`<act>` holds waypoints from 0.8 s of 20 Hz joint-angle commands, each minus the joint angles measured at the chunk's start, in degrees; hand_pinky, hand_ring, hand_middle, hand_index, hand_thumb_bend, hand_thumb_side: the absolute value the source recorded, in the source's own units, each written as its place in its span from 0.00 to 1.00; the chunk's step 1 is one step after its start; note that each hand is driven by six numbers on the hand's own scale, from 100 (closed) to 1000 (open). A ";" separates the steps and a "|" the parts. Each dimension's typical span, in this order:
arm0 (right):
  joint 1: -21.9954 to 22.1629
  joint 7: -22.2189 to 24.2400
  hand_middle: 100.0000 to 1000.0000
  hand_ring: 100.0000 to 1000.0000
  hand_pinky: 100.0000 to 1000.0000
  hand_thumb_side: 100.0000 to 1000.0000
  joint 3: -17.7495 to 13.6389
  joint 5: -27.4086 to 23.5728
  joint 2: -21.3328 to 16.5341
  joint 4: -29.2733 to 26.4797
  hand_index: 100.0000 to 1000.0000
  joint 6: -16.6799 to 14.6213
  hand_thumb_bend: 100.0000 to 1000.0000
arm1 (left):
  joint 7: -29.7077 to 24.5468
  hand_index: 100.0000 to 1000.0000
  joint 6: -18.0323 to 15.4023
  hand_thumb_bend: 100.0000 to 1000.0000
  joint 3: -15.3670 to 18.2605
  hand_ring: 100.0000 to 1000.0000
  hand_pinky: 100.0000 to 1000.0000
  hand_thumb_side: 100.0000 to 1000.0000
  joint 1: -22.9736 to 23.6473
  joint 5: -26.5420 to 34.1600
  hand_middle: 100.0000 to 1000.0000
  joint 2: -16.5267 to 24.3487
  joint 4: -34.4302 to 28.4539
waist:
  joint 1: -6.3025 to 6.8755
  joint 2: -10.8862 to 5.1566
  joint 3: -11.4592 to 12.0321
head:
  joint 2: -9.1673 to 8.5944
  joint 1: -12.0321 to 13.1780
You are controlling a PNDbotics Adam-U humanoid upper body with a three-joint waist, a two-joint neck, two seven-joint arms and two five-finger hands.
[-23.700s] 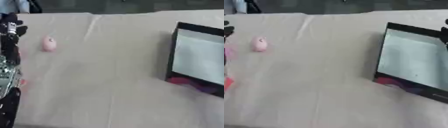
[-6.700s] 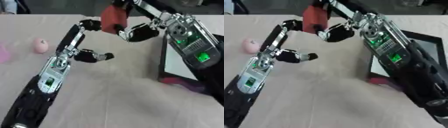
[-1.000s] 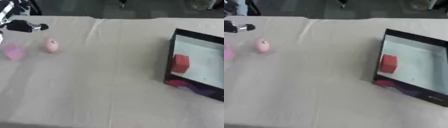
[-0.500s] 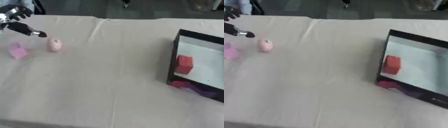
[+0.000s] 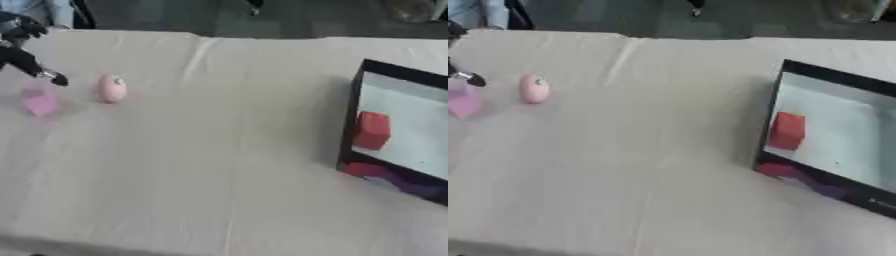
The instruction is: Pick up the objects with one hand, pass them to the other hand, and then place them into the box on the other side of the table.
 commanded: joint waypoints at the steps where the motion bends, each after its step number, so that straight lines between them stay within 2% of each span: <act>1: -0.91 0.08 0.75 0.99 1.00 0.67 -0.32 0.67 -1.15 -0.92 1.00 0.10 0.00 | -0.69 0.82 -1.75 0.90 1.59 0.85 0.85 0.19 -1.33 -0.81 0.76 4.34 0.95 | 0.57 0.11 -0.11 | -0.09 0.45; 6: -1.00 0.28 0.75 0.99 1.00 0.67 -0.04 1.16 -1.09 -1.50 1.00 0.16 0.00 | -1.06 0.82 -2.03 0.87 2.87 0.86 0.86 0.14 -1.32 -2.76 0.76 6.08 3.20 | 0.34 0.93 -0.37 | -0.09 1.46; 16: -1.35 0.31 0.75 0.98 1.00 0.69 0.43 2.03 -0.31 -1.71 1.00 0.50 0.00 | -2.25 0.80 -1.12 0.81 4.37 0.85 0.85 0.01 -1.46 -3.02 0.76 4.43 9.35 | -0.31 2.21 -0.91 | -1.12 2.94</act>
